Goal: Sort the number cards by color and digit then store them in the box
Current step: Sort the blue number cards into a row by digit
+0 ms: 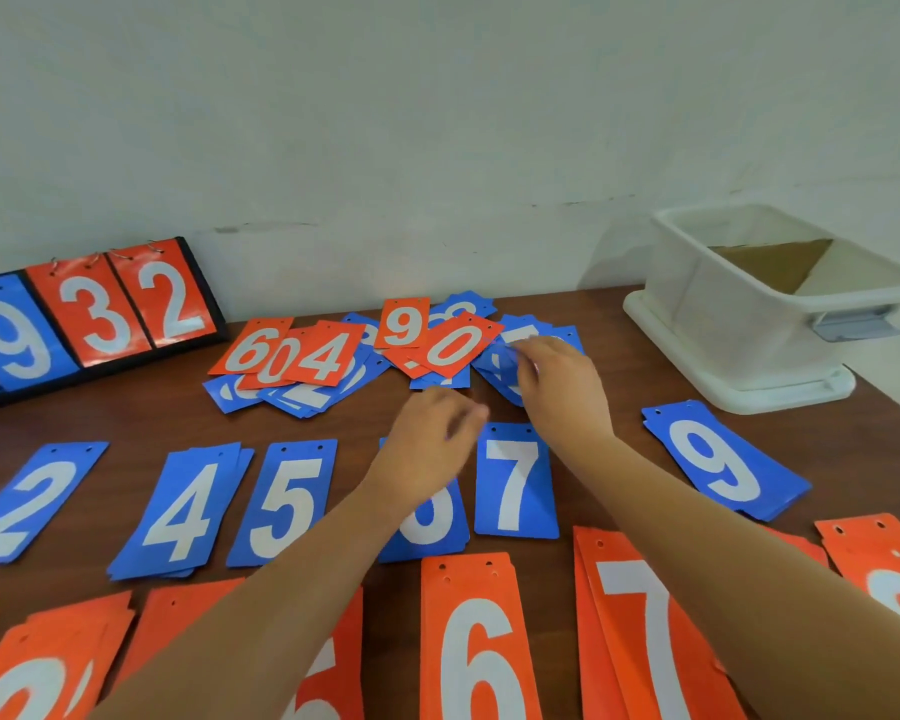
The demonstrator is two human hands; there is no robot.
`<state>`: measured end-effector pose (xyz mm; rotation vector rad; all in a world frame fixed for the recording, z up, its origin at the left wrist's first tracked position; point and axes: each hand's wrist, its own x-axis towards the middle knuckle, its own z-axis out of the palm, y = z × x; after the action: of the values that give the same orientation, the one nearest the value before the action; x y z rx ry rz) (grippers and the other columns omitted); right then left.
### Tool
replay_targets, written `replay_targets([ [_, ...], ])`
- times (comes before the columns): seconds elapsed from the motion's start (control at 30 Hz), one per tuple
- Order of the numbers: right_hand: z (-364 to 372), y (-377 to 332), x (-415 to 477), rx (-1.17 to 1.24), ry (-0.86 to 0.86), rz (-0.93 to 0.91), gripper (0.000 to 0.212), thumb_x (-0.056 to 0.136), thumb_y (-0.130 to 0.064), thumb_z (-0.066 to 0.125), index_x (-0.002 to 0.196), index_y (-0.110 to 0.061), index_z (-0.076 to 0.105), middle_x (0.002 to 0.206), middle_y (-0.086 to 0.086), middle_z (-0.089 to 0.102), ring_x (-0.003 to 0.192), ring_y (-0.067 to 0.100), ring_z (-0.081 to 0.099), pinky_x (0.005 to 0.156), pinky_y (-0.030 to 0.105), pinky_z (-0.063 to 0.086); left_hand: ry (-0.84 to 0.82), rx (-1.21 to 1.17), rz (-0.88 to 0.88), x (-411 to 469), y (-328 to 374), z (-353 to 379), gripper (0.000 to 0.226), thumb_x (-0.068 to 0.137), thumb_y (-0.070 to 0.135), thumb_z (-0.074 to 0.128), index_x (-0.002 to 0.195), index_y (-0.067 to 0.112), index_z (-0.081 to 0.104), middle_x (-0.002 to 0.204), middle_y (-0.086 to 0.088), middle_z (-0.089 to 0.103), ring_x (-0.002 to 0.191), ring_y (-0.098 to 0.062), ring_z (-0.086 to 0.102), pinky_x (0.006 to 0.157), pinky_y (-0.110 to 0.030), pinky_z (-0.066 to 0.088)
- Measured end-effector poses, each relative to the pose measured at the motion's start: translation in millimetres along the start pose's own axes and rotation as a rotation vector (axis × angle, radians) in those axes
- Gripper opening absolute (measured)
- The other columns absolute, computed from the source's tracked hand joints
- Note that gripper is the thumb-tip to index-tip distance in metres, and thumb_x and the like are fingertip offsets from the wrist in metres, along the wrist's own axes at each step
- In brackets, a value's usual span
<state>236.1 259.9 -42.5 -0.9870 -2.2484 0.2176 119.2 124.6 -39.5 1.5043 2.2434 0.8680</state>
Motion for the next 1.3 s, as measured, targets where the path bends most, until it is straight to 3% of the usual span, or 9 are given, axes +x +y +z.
replay_targets([
  [0.1,-11.1,-18.6,-17.3,0.129,-0.062,-0.223,0.028,0.098,-0.016,0.053,0.122,-0.017,0.068,0.124,0.007,0.062,0.114,0.024,0.055,0.094,0.037,0.049,0.023,-0.906,-0.408,8.3,11.2,-22.5,0.046,0.099,0.055,0.043,0.104,0.017,0.067,0.107,-0.009,0.074,0.097,-0.022,0.071,0.092,-0.037,0.054],
  [0.17,-13.5,-33.1,-28.4,0.144,-0.237,-0.352,0.03,0.097,-0.016,0.054,0.124,-0.017,0.066,0.129,0.006,0.06,0.12,0.023,0.052,0.101,0.039,0.045,0.007,-1.178,-0.469,9.7,5.2,-33.6,0.035,0.1,0.038,0.053,0.111,0.007,0.066,0.107,-0.015,0.074,0.098,-0.028,0.073,0.09,-0.043,0.057],
  [0.3,-5.1,-51.3,-29.4,0.271,-0.37,-0.302,0.038,0.094,-0.025,0.055,0.132,-0.021,0.059,0.138,-0.002,0.053,0.129,0.015,0.044,0.111,0.035,0.034,0.203,-1.041,-0.494,8.1,-21.8,-43.1,0.014,0.096,0.001,0.054,0.103,0.003,0.066,0.11,-0.018,0.072,0.095,-0.03,0.072,0.081,-0.044,0.059],
  [0.5,37.2,-57.9,22.8,0.098,-0.37,0.098,0.045,0.096,-0.023,0.053,0.138,-0.01,0.046,0.139,0.009,0.05,0.122,0.025,0.052,0.096,0.034,0.045,0.291,-0.942,-0.567,0.2,-67.4,-58.0,0.012,0.095,0.002,0.056,0.093,0.011,0.064,0.115,-0.017,0.07,0.099,-0.03,0.071,0.075,-0.041,0.06],
  [0.67,82.5,-46.4,49.2,-0.183,-0.531,0.079,0.067,0.094,-0.045,0.055,0.15,-0.017,0.029,0.151,0.012,0.038,0.137,0.033,0.038,0.116,0.05,0.022,0.345,-0.894,-0.59,2.2,-89.0,-67.3,0.008,0.094,0.009,0.061,0.09,0.016,0.063,0.103,-0.008,0.073,0.092,-0.024,0.072,0.08,-0.042,0.06],
  [0.87,89.8,-56.0,44.8,-0.499,-0.456,-0.151,0.026,0.101,-0.024,0.045,0.121,-0.012,0.055,0.114,0.012,0.06,0.101,0.032,0.059,0.084,0.04,0.047,0.426,-0.895,-0.579,1.0,-100.3,-70.5,0.012,0.093,0.013,0.063,0.084,0.02,0.06,0.092,0.0,0.071,0.088,-0.019,0.071,0.085,-0.042,0.058],
  [1.0,54.7,-68.5,48.0,-0.608,-0.259,-0.137,0.012,0.091,-0.002,0.053,0.087,-0.013,0.05,0.071,0.005,0.052,0.062,0.023,0.048,0.063,0.033,0.036,0.353,-0.941,-0.584,-6.6,-95.6,-73.4,0.007,0.094,0.011,0.062,0.097,0.017,0.064,0.098,-0.003,0.073,0.087,-0.018,0.072,0.074,-0.035,0.06],
  [1.13,24.1,-87.0,35.3,-0.153,0.318,-0.229,0.012,0.082,-0.007,0.069,0.071,-0.007,0.064,0.066,0.008,0.058,0.057,0.029,0.052,0.059,0.034,0.042,0.288,-1.038,-0.524,-23.8,-81.3,-86.9,0.011,0.097,0.005,0.056,0.102,0.01,0.065,0.104,-0.009,0.074,0.092,-0.023,0.073,0.077,-0.039,0.061],
  [1.3,-10.0,-131.6,-42.2,0.155,0.16,-0.371,0.018,0.093,-0.018,0.062,0.107,-0.016,0.072,0.113,0.008,0.062,0.095,0.029,0.06,0.073,0.038,0.053,0.278,-1.216,-0.487,-63.6,-53.4,-100.7,0.02,0.103,0.008,0.044,0.105,0.013,0.063,0.097,-0.007,0.073,0.088,-0.021,0.071,0.068,-0.039,0.056],
])
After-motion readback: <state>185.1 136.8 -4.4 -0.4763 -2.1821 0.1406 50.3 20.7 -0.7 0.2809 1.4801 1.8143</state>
